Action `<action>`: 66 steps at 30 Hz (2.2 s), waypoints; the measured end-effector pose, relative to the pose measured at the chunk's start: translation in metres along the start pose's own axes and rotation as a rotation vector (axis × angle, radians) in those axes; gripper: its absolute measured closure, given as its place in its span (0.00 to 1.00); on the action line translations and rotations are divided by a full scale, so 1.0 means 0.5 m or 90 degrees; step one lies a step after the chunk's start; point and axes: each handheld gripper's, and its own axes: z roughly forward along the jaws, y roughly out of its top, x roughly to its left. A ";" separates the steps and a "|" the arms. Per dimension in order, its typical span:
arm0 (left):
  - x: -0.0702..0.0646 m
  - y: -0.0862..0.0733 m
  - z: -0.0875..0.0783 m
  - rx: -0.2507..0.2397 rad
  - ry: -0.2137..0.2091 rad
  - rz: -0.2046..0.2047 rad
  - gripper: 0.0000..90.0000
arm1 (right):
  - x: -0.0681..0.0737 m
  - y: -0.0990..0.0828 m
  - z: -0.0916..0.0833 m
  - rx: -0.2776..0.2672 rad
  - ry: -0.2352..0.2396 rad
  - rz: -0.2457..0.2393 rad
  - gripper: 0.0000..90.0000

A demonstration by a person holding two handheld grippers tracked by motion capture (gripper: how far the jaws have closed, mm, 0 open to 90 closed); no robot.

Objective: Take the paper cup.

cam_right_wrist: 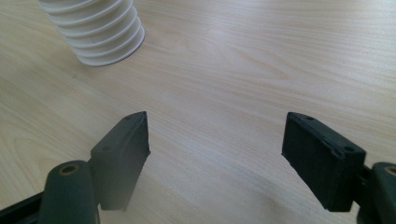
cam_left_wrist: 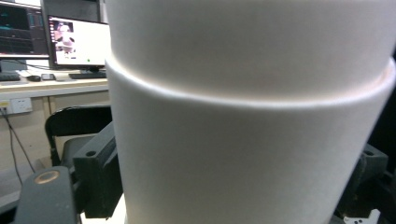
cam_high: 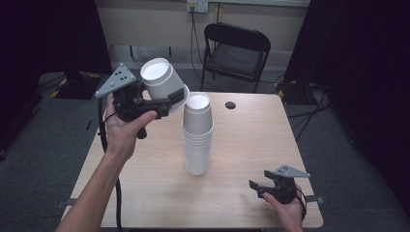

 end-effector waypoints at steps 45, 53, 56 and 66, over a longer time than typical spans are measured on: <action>0.017 -0.251 -0.124 0.122 0.008 -0.175 0.17 | 0.063 0.014 0.002 -0.004 0.028 -0.047 0.38; 0.000 -0.280 -0.126 0.150 -0.006 -0.219 0.17 | 0.097 0.020 0.001 -0.025 0.042 -0.082 0.43; -0.010 -0.291 -0.127 0.161 -0.019 -0.224 0.17 | 0.113 0.022 0.001 -0.031 0.054 -0.092 0.45; -0.046 -0.338 -0.106 0.188 -0.055 -0.248 0.17 | 0.162 0.033 -0.008 -0.063 0.088 -0.127 0.50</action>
